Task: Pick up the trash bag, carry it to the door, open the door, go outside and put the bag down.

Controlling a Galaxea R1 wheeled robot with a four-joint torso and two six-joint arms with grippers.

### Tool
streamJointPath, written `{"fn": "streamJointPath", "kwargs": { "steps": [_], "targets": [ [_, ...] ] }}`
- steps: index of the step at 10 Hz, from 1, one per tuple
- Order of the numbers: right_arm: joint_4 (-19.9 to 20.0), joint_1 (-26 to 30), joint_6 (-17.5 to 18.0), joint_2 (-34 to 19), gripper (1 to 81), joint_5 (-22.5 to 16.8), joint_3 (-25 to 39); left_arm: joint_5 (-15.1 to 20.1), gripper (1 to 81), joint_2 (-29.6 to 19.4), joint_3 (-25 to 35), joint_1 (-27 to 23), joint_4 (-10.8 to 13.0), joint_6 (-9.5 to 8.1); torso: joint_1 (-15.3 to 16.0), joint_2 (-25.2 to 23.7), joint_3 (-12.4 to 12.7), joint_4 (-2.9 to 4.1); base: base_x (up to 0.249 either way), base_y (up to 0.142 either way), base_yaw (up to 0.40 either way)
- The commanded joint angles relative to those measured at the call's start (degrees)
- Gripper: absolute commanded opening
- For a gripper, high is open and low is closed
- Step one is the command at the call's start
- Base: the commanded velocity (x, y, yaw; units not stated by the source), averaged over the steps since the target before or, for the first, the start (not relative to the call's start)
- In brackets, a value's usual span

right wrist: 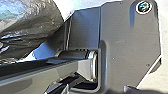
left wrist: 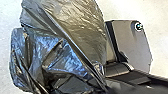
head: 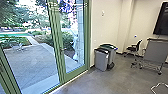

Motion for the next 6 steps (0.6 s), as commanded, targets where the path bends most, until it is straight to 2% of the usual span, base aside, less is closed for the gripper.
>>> {"fn": "streamJointPath", "kwargs": {
  "steps": [1, 6],
  "targets": [
    [-0.42, 2.67, -0.32, 0.46, 81.1, -3.74, 0.26, 3.29, 1.0, 0.13, 0.09, -3.52, 0.55, 0.34, 0.0, 0.0, 0.0, 0.0, 0.136, 0.0, 0.0],
    [-0.42, 2.4, -0.32, 0.37, 81.1, -3.66, 0.26, 3.29, 1.0, 0.21, 0.0, -3.52, 0.64, 0.34, -0.02, -0.02, 0.0, 0.0, 0.134, 0.0, 0.0]
  ]
}}
